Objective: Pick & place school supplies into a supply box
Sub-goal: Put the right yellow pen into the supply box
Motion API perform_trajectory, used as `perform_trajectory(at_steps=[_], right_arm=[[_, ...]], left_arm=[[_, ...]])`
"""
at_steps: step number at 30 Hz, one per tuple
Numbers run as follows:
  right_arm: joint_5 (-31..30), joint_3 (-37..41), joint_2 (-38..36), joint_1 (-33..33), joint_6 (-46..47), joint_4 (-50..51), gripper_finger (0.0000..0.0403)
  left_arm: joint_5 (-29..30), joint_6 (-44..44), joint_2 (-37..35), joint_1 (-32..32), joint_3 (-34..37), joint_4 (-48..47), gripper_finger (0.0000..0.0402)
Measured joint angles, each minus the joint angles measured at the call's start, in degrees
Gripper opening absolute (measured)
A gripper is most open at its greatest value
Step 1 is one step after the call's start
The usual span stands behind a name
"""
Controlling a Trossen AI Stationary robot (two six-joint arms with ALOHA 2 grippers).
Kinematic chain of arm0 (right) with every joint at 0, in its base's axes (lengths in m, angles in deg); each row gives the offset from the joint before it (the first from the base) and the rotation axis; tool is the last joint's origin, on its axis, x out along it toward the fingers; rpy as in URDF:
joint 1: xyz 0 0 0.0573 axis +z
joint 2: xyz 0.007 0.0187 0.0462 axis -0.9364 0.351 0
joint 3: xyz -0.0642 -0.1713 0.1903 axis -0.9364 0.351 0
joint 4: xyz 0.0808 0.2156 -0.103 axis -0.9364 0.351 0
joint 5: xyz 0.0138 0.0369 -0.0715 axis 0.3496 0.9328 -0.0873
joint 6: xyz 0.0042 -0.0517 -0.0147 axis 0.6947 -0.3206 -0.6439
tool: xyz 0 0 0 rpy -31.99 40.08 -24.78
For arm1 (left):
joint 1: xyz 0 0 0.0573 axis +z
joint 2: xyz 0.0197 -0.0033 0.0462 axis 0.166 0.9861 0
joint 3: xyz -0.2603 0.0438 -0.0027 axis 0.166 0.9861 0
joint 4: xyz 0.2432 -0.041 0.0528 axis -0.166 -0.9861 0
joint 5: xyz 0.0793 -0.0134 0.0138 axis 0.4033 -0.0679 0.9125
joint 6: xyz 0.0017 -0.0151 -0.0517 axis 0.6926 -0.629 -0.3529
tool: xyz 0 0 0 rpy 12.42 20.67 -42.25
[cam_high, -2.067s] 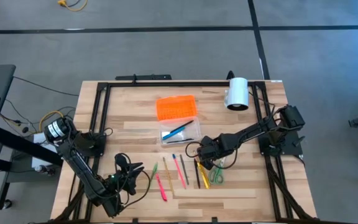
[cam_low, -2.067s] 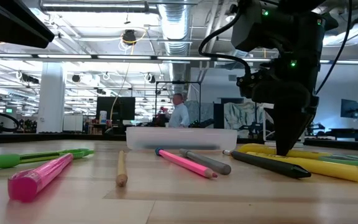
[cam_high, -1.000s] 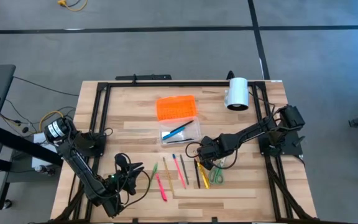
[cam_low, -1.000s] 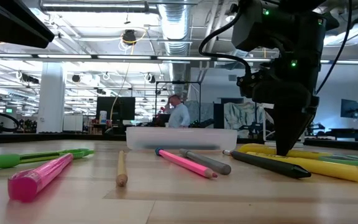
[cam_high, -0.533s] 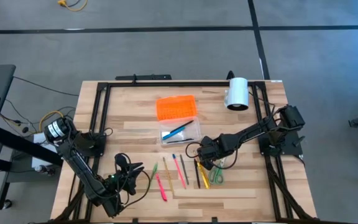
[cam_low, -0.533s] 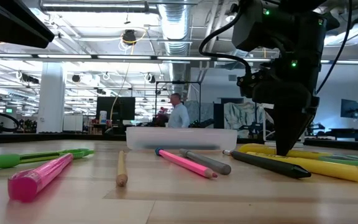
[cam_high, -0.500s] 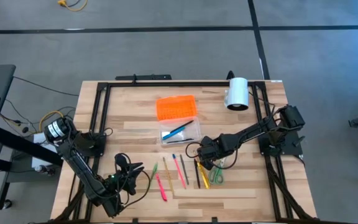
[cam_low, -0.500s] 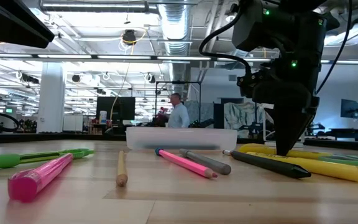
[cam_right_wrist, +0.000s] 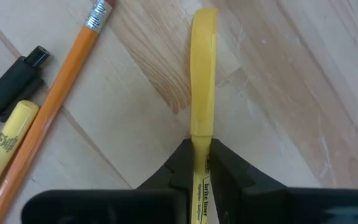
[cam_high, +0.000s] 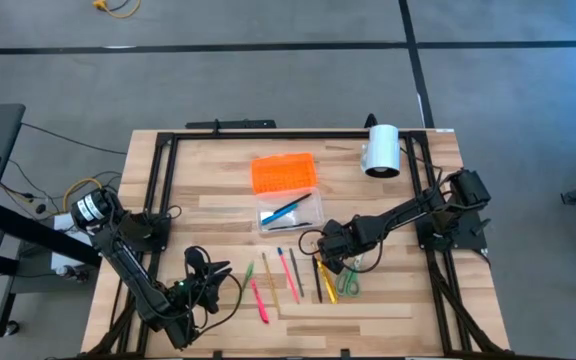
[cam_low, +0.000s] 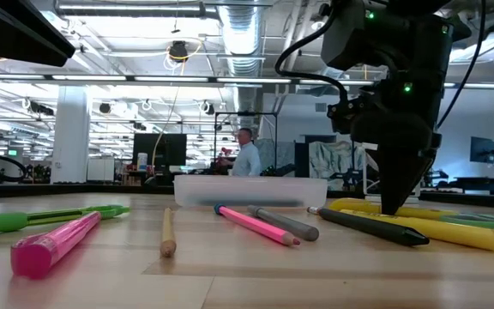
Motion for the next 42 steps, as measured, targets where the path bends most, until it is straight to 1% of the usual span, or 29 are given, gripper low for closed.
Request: perform_trajectory(at_steps=[9, 18, 25, 32, 37, 42], right_arm=[[0.52, -2.88, 0.28, 0.10, -1.32, 5.55, 0.0023], [-0.29, -3.34, 0.26, 0.15, -1.87, 6.15, 0.0023], [-0.55, -3.40, 0.20, 1.52, -2.23, 6.03, 0.0018], [-0.57, -3.58, 0.11, 2.51, -2.47, 6.07, 0.0023], [-0.63, -5.90, 0.09, 2.72, -4.56, 6.06, 0.0018], [-0.75, -9.56, 0.09, 2.72, -7.75, 6.07, 0.0021]], left_arm=[[0.00, 0.00, 0.00, 0.00, 0.00, 0.00, 0.0087], [-0.52, 0.00, 0.02, 0.00, 0.00, 0.00, 0.0087], [-0.52, 0.00, 0.02, 0.00, 0.00, 0.00, 0.0087], [-0.52, 0.00, 0.02, 0.00, 0.00, 0.00, 0.0087], [-0.50, 0.00, 0.02, 0.00, 0.00, 0.00, 0.0087], [-0.50, 0.00, 0.02, 0.00, 0.00, 0.00, 0.0087]])
